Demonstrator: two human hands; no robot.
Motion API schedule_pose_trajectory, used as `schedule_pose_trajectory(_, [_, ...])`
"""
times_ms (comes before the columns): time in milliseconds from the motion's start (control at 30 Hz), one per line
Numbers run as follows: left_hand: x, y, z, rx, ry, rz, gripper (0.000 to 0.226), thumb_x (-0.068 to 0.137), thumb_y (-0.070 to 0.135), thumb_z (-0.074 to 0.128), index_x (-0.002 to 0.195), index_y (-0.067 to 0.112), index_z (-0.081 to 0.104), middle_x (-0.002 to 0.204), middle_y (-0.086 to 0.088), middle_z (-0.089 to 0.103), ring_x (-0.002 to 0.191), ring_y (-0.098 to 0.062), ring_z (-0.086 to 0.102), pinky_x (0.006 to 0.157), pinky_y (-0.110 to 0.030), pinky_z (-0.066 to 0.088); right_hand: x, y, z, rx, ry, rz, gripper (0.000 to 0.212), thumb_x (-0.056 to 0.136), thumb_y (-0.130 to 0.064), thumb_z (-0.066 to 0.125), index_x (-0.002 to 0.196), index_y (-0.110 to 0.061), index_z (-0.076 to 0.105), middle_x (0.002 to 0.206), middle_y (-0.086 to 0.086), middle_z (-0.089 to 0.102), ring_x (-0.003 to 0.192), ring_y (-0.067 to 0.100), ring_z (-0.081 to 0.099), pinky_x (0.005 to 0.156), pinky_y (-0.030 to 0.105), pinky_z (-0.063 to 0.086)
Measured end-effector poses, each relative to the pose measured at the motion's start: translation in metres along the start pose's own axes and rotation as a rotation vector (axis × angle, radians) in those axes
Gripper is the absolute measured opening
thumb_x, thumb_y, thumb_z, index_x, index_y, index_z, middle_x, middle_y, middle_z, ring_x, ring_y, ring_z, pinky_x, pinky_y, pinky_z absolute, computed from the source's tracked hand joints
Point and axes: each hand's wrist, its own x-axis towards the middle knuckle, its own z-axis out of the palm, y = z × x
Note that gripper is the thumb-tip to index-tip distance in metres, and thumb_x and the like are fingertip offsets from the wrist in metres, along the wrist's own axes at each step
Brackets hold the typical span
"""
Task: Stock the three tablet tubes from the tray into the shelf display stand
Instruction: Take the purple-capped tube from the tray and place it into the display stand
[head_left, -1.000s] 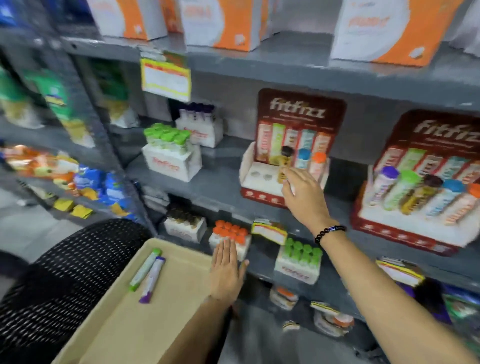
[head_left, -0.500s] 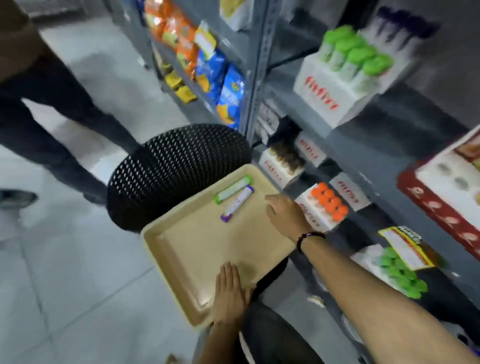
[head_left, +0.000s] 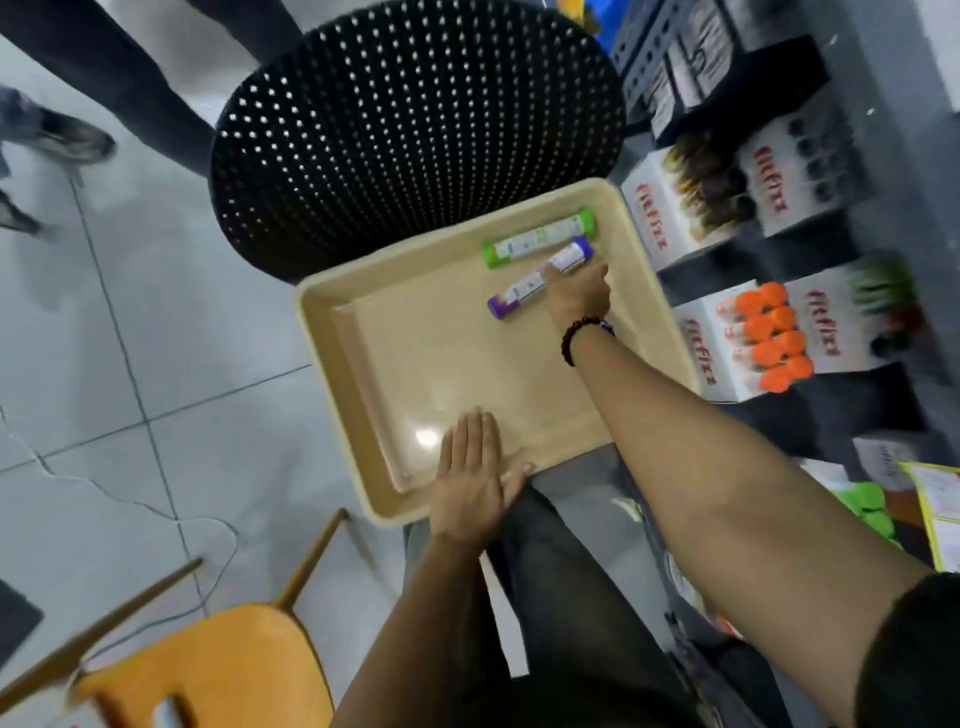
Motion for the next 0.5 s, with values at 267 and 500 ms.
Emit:
schedule_pose_trajectory(267, [-0.001,-0.001,0.004,0.051,0.058,0.004,0.076,0.097,0.057,0.015,0.131,-0.002,0.051,0.136,-0.019,0.051,0.127,-0.033,0.047,0.110,-0.043,0.031,0.021,-0.002,0.018,0.143,0.052,0.093,0.065,0.080,-0.032,0.071,0.129,-0.003,0.039,0.130,0.016,0.055,0.116,0.033,0.056,0.094,0.039,0.045])
schedule_pose_trajectory(500, [-0.002,0.000,-0.002,0.027,0.028,-0.010,0.078,0.097,0.057,0.011,0.131,-0.002,0.050,0.135,-0.019,0.051,0.127,-0.033,0.047,0.108,-0.045,0.031,0.032,-0.002,0.013,0.223,0.008,0.192,0.051,0.069,-0.016,0.069,0.114,-0.006,0.047,0.114,0.014,0.065,0.096,0.034,0.066,0.084,0.044,0.057])
